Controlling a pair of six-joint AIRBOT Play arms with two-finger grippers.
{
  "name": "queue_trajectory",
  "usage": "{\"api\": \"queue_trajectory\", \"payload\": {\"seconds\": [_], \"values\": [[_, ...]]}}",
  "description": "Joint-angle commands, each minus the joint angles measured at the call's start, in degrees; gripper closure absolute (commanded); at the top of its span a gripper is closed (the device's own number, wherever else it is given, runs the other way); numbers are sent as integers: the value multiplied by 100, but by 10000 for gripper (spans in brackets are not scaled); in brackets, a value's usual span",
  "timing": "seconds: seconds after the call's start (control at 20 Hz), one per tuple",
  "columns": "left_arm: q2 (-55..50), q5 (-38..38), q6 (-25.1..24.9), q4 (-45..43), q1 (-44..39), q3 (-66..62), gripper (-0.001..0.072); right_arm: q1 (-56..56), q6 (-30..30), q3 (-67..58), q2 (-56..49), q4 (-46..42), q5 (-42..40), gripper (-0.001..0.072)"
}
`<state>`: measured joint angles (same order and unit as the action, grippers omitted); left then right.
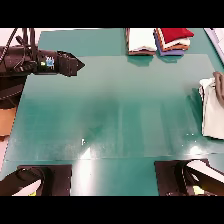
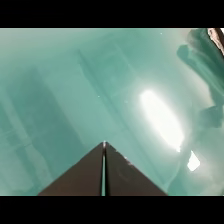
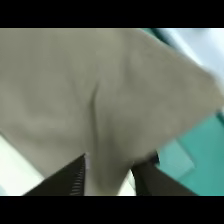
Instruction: Fold the shirts.
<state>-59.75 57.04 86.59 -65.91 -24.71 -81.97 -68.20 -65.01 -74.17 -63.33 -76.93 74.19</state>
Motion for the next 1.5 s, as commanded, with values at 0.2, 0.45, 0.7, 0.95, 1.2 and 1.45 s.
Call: {"api": "queue_trajectory", "payload": {"seconds": [0.2,0.45,0.7,0.95,1.2,1.45], "values": [[-2,-22,-9,-4,-2,2,686,-494,-52,-157,92,682,-164,324],[-2,-59,-7,-2,-2,2,685,769,-50,-774,94,3571,-501,327],[-2,-92,-4,-2,-2,2,685,3582,-50,-868,52,3779,-481,328],[-2,-85,-7,-11,0,2,685,5982,-48,-870,-310,3775,-719,351],[-2,-52,-4,-4,-2,2,685,7040,-26,-870,-490,3775,-752,693],[-2,-131,-4,-2,-2,2,685,7121,-26,-870,-466,3773,-761,693]]}}
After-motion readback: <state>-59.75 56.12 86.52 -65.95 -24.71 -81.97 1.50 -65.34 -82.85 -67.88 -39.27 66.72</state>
